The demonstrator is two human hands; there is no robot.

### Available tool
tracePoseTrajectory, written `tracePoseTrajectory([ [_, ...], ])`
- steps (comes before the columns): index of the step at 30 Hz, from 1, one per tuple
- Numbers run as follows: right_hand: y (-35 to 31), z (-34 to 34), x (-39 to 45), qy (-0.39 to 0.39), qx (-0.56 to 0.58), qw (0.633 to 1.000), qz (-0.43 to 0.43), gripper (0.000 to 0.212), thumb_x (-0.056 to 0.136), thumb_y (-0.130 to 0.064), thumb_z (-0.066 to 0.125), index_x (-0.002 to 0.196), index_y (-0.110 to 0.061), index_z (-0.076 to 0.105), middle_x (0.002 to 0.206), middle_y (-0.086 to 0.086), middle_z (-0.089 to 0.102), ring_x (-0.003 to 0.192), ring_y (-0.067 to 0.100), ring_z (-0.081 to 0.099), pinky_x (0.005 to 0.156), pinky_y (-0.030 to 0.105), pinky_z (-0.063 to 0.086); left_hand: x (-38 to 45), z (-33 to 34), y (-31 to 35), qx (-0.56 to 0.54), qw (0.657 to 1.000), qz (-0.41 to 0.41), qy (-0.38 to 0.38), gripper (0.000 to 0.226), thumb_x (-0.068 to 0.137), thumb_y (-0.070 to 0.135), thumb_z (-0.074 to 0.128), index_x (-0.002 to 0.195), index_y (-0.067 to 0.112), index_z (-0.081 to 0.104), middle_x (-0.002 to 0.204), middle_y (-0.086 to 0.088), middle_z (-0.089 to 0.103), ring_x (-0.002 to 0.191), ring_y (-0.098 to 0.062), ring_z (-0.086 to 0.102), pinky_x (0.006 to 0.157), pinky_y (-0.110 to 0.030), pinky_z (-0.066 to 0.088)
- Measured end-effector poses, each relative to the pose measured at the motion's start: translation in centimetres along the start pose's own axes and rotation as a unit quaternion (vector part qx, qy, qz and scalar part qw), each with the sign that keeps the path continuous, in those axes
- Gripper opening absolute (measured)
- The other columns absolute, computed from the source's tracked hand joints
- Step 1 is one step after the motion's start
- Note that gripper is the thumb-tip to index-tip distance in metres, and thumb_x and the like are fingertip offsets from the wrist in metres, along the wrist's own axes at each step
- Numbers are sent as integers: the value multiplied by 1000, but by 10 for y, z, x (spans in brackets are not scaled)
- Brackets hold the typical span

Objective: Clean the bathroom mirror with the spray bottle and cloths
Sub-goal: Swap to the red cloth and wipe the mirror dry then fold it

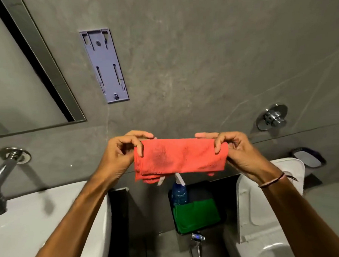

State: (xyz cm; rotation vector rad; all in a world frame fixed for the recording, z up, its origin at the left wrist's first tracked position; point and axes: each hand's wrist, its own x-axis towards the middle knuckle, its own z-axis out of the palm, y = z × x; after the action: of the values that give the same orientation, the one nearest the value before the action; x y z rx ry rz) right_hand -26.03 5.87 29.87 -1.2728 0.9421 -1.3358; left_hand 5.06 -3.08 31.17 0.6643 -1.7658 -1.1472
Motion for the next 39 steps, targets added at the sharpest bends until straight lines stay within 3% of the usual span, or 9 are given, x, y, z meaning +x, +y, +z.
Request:
tracePoseTrajectory([
  [4,32,-11,-2,36,47,994,97,63,94,19,30,58,-19,66,61,4,51,50,8,49,43,16,37,-3,23,-29,47,995,-91,-12,34,94,-2,43,71,20,55,70,-9,46,57,-11,41,49,-20,35],
  [10,72,-39,-5,83,59,964,245,52,106,-25,39,71,0,68,66,9,62,57,14,58,55,22,46,-1,59,-77,23,972,-230,33,30,92,17,58,64,17,70,66,-6,55,55,-12,48,52,-25,32],
  [13,90,-43,-4,82,-60,966,236,16,89,-14,76,82,-13,62,63,0,54,57,9,49,55,24,39,12,74,-86,101,977,-189,-2,29,78,2,86,77,18,61,71,7,57,60,3,50,58,-15,42],
  [16,100,-46,1,69,-79,954,281,35,79,0,84,100,-18,63,77,12,70,69,18,62,67,32,50,37,84,-80,135,975,-172,-23,56,67,-11,89,101,13,52,82,0,57,65,-5,48,61,-21,43],
  [21,101,-25,17,6,-43,947,318,32,90,5,69,122,7,66,107,28,70,88,28,65,81,37,54,71,105,-50,366,922,-108,-73,61,72,8,83,119,21,46,77,-3,55,66,-23,50,60,-33,40],
  [27,95,-5,41,114,203,922,309,35,104,-13,38,87,-2,66,65,13,69,51,23,67,48,28,55,45,156,-19,519,844,19,-135,68,81,39,65,139,31,29,111,-2,67,94,-32,67,68,-35,45],
  [32,102,-13,37,43,278,913,296,45,97,-38,59,61,-15,74,67,5,70,68,17,71,67,28,59,24,157,-32,294,930,-99,-197,52,82,36,80,123,30,48,105,-1,71,100,-19,69,84,-38,59],
  [36,117,-15,22,43,217,930,294,37,88,-12,66,121,5,67,111,23,65,95,30,62,93,39,52,23,131,-57,189,970,-142,-64,34,81,5,82,102,23,63,92,0,71,82,-13,68,79,-33,57],
  [39,122,-18,18,69,174,936,300,35,95,-12,61,123,9,65,112,29,66,88,32,67,84,41,60,25,109,-80,267,946,-180,-25,51,74,20,91,117,18,64,112,3,65,100,-11,59,93,-32,49],
])
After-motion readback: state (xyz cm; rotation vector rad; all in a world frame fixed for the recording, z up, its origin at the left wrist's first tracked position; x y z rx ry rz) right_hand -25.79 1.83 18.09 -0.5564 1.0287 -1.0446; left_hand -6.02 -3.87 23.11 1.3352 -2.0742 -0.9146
